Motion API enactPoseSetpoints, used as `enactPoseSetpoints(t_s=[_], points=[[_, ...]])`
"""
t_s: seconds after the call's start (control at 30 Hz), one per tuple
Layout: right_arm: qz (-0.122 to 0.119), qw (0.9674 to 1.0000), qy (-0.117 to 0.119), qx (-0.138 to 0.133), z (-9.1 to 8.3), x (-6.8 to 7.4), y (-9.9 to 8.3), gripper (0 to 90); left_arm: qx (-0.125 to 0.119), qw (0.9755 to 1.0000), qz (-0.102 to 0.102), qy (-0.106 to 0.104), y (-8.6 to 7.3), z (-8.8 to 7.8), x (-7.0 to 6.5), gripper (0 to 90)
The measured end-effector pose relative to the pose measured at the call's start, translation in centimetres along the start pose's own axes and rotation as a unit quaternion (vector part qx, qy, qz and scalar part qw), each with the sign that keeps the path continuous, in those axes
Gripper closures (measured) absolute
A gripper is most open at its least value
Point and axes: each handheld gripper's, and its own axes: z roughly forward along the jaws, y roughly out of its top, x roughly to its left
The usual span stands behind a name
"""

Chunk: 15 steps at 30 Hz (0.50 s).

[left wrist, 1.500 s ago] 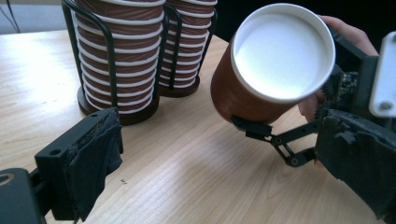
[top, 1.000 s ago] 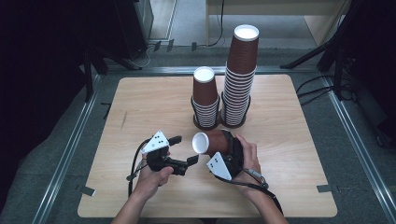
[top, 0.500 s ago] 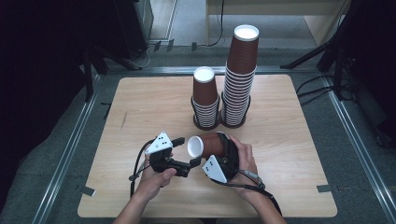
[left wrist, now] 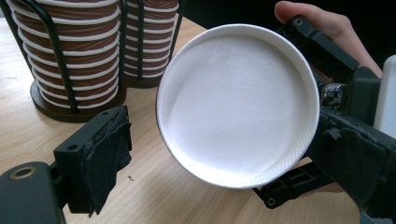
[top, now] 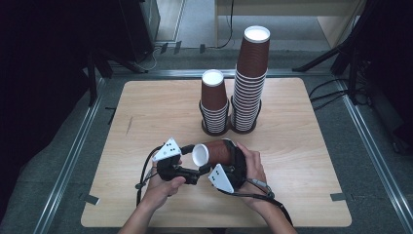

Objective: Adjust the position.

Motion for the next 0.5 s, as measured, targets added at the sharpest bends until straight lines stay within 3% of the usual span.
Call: enactPoseSetpoints(t_s=[0.27,0.5], points=[[-0.001,1.0,0.002,0.0,0.0,0.16,0.18,10.8,-0.002,1.0,-0.004,0.002,0.06,-0.01,-0.03,13.4],[-0.004,1.0,0.005,-0.003,0.0,0.35,0.41,10.7,0.012,0.9999,-0.007,0.007,-0.01,0.47,-0.23,14.5]])
